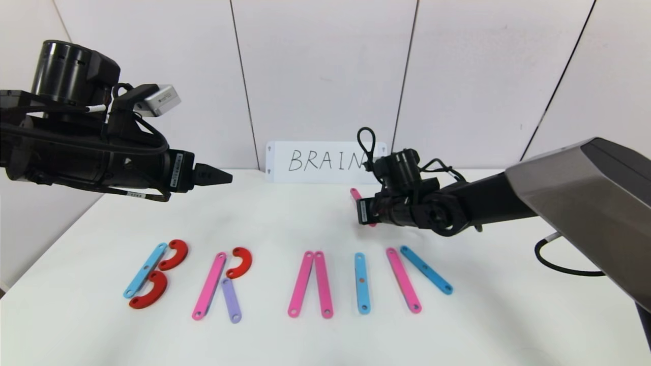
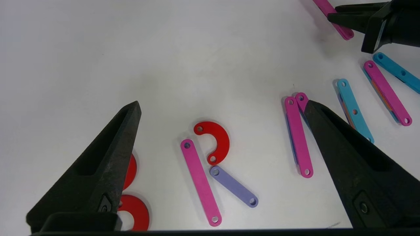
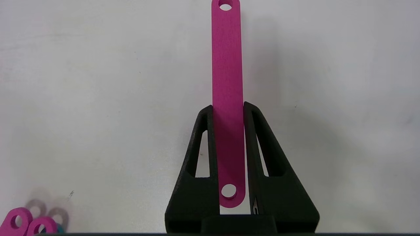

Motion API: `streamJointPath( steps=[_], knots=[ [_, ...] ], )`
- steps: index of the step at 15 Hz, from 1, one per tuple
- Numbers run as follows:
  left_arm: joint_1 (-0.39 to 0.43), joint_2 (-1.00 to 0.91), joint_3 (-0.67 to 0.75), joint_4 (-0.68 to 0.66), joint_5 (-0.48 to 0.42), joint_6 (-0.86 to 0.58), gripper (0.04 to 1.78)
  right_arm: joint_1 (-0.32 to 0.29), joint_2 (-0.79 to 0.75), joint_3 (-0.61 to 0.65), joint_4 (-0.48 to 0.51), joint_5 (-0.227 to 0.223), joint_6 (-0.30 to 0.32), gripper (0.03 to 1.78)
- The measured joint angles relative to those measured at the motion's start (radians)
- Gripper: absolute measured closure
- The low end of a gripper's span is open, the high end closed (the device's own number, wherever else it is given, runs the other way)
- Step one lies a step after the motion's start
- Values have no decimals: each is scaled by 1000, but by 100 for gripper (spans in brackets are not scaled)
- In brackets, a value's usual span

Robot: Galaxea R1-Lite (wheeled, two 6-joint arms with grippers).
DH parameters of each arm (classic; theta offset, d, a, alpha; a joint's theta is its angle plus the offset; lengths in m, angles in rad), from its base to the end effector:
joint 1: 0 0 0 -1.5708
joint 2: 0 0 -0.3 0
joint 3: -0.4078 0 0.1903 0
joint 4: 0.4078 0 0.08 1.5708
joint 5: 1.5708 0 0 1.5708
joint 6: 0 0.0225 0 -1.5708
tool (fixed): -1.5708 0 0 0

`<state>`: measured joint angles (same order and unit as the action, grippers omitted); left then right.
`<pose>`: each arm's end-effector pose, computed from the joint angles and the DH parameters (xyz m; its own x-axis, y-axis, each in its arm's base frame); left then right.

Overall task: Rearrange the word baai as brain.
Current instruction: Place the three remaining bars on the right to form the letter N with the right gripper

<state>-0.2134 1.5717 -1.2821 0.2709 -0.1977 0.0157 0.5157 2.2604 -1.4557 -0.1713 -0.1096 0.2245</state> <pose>0.2685 -0.0627 0.2682 0.7701 -0.3678 -0.5213 0.3784 0.9212 -0.0911 0.3917 0.2192 0.0973 0.7509 0.2999 -0.5883 -0.2885 0.9504 0.1163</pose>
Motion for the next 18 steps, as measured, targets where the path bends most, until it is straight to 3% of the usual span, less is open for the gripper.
streamJointPath(
  steps=[6, 9, 14, 18],
  knots=[
    [0, 0, -2, -1, 1, 0, 8, -45, -165, 128, 76, -10, -5, 154],
    [0, -2, -2, 0, 1, 0, 8, -79, -253, 239, 119, -101, 12, 154],
    [1, -6, -2, 0, 1, -2, 8, -90, -363, 433, 112, -152, 114, 154],
    [2, -7, -2, -1, 0, -2, 8, -90, -389, 529, 106, -167, 181, 154]
  ],
)
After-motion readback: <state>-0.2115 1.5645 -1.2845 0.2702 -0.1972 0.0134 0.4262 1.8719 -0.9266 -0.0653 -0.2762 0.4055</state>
